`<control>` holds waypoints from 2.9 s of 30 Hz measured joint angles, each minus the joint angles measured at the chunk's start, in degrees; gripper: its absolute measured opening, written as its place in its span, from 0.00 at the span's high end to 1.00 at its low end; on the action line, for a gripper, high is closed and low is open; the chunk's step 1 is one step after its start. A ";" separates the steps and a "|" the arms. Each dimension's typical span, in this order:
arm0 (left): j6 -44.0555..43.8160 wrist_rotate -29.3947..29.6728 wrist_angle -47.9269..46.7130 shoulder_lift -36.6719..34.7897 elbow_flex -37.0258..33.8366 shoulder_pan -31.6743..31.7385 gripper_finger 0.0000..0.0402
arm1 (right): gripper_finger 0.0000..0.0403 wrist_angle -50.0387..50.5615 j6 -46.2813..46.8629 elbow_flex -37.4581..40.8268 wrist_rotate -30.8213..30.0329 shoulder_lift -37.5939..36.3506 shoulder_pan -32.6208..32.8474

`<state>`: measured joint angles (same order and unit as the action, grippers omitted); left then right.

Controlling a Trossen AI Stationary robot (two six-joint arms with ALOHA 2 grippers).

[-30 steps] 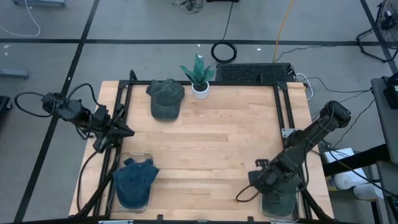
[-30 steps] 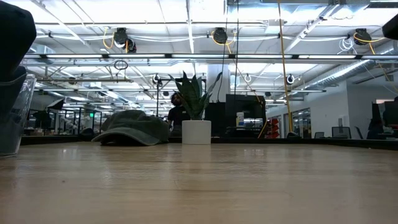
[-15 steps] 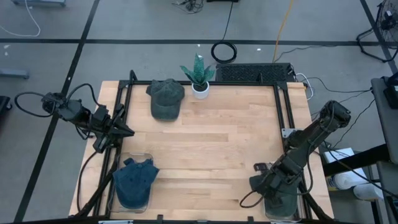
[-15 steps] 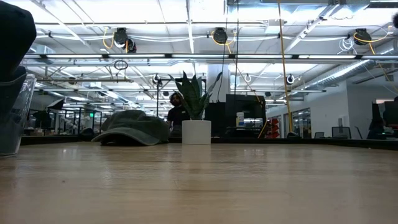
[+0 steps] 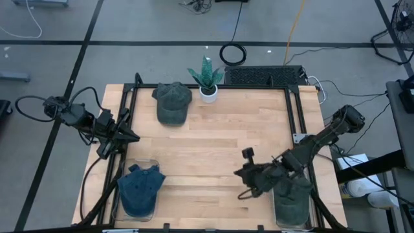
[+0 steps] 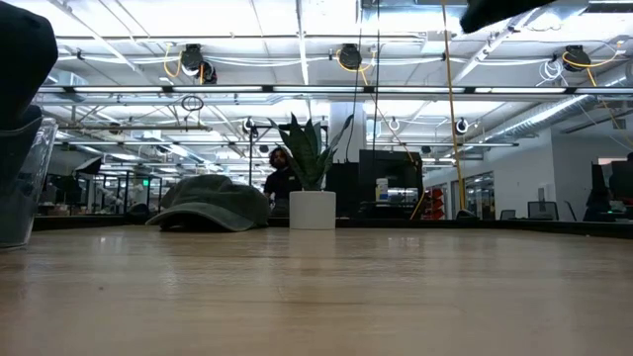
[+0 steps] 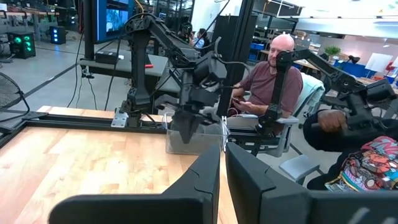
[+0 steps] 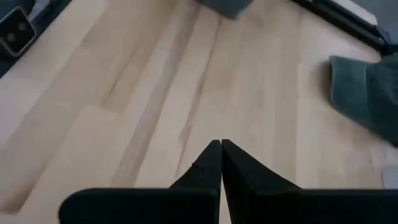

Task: Pick & Place hat
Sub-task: Put the top gray cap into the right transparent bin

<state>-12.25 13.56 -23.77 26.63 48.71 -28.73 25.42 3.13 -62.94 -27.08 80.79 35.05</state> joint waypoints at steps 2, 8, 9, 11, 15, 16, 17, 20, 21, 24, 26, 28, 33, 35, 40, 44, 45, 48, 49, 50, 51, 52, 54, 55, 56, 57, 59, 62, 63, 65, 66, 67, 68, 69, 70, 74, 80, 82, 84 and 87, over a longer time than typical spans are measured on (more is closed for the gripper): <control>-0.01 0.00 0.00 -0.02 0.00 0.00 0.92 | 1.00 -2.54 -2.58 0.00 2.92 0.00 -1.49; -6.75 -3.07 1.05 -0.59 2.15 0.00 0.92 | 1.00 -21.15 -15.10 3.48 18.50 -0.18 -5.82; -7.98 -3.11 2.35 -0.65 2.29 -0.02 0.92 | 1.00 -23.63 -16.72 4.53 19.84 -0.42 -6.64; -9.46 -3.06 5.17 -1.02 2.32 0.00 0.92 | 1.00 -27.28 -18.64 5.83 21.11 -0.64 -8.74; -9.03 -2.80 10.09 -0.45 2.32 0.00 0.92 | 1.00 -31.08 -19.04 7.89 21.14 -2.25 -12.86; -8.79 -2.71 10.87 -0.37 2.32 0.00 0.92 | 1.00 -32.31 -19.36 8.50 21.18 -2.79 -13.66; -8.68 -2.67 10.93 -0.38 2.32 0.00 0.92 | 1.00 -32.70 -20.00 9.20 21.23 -3.61 -14.43; -8.96 -2.97 11.05 -0.39 2.32 0.00 0.92 | 1.00 -38.46 -21.88 11.80 23.82 -5.93 -16.77; -8.16 -2.22 11.75 -0.34 2.28 0.07 0.92 | 1.00 -40.47 -22.32 13.12 26.79 -7.12 -17.74; -2.75 3.30 15.24 0.14 2.29 0.38 0.92 | 1.00 -48.19 -21.73 17.46 36.79 -10.68 -21.52; 5.18 6.10 12.94 0.26 2.29 0.59 0.92 | 1.00 -51.93 -19.85 20.78 39.06 -13.33 -24.22; 11.30 8.13 9.92 0.78 2.27 0.77 0.92 | 1.00 -54.39 -17.87 23.29 38.75 -15.84 -26.74; 11.22 12.85 9.59 2.42 2.25 1.02 0.92 | 1.00 -55.36 -17.15 25.76 37.85 -21.82 -29.91; 10.81 13.00 11.12 3.16 2.23 1.01 0.92 | 1.00 -55.05 -18.08 25.90 37.86 -23.33 -30.15; 16.06 18.14 11.37 5.59 2.25 1.03 0.92 | 1.00 -50.71 -18.97 25.92 37.87 -25.27 -30.13; 19.02 23.06 11.25 8.33 2.25 1.13 0.92 | 1.00 -49.49 -19.57 25.94 37.86 -25.83 -30.13; 19.79 25.90 11.94 9.22 2.25 1.42 0.92 | 1.00 -49.35 -19.89 25.94 37.81 -25.86 -30.14; 17.30 38.12 10.97 12.27 2.27 3.31 0.91 | 1.00 -48.05 -20.32 25.94 37.77 -25.79 -30.15; 17.37 41.13 9.73 13.36 2.27 4.47 0.89 | 1.00 -47.63 -20.34 25.94 37.76 -25.80 -30.16; 18.19 43.09 8.94 14.56 2.27 5.95 0.86 | 1.00 -47.14 -20.41 25.94 37.76 -25.83 -30.17; 18.95 44.11 9.00 15.69 2.27 7.80 0.83 | 1.00 -46.79 -20.60 25.94 37.75 -25.83 -30.17; 19.65 45.05 9.98 16.78 2.27 9.76 0.79 | 1.00 -46.50 -20.78 25.94 37.74 -25.81 -30.17; 19.54 45.95 12.50 18.91 2.27 13.79 0.71 | 1.00 -46.39 -20.78 25.94 37.72 -25.79 -30.15; 18.87 46.03 14.05 19.82 2.26 15.56 0.67 | 1.00 -46.41 -20.73 25.94 37.72 -25.81 -30.15; 17.99 46.10 15.65 20.76 2.27 17.10 0.63 | 1.00 -46.38 -20.50 25.94 37.71 -25.81 -30.15; 17.29 46.10 16.90 21.69 2.29 18.41 0.60 | 1.00 -46.15 -20.31 25.94 37.72 -25.81 -30.15; 18.42 46.10 18.93 23.44 2.29 20.59 0.54 | 1.00 -45.83 -19.14 25.94 37.72 -25.79 -30.15; 19.08 50.00 25.34 25.92 2.27 24.31 0.47 | 1.00 -45.86 -16.91 25.94 37.71 -25.81 -30.11; 19.04 52.69 27.38 26.57 2.27 25.34 0.46 | 1.00 -45.70 -15.96 25.94 37.71 -25.81 -30.10; 23.23 54.25 29.97 28.37 2.34 27.54 0.43 | 1.00 -45.35 -13.94 25.94 37.78 -25.81 -30.08; 24.59 55.78 30.30 29.50 2.34 28.68 0.42 | 1.00 -45.22 -12.99 25.94 37.76 -25.81 -30.07; 25.90 57.32 29.99 30.84 2.58 29.77 0.41 | 1.00 -45.14 -12.16 25.94 37.76 -25.81 -30.06; 27.00 58.34 28.19 32.41 3.41 30.95 0.40 | 1.00 -45.08 -11.44 25.94 37.74 -25.81 -30.06; 27.59 59.26 25.39 33.94 4.75 32.31 0.39 | 1.00 -45.06 -10.97 25.94 37.74 -25.81 -30.06; 27.14 60.02 21.72 35.44 6.71 33.63 0.38 | 1.00 -45.04 -10.34 25.92 37.74 -25.81 -30.06; 12.45 40.85 -8.78 41.28 20.96 41.15 0.36 | 1.00 -45.04 -8.35 25.92 37.71 -25.79 -30.06; 6.83 8.60 -33.86 55.28 37.80 58.59 0.40 | 1.00 -45.23 -7.81 25.92 37.68 -25.79 -30.04; 8.50 9.64 -34.38 58.31 38.61 62.45 0.41 | 1.00 -45.23 -7.81 25.92 37.69 -25.79 -30.04; 12.30 9.35 -35.16 61.78 38.49 65.56 0.42 | 1.00 -45.23 -7.81 25.92 37.70 -25.79 -30.02; 16.21 6.51 -38.31 65.94 38.40 68.42 0.44 | 1.00 -45.20 -7.87 25.92 37.70 -25.77 -30.02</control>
<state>3.96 20.07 -62.08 92.57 87.11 39.69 -19.78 -4.74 -37.01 10.61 55.02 5.04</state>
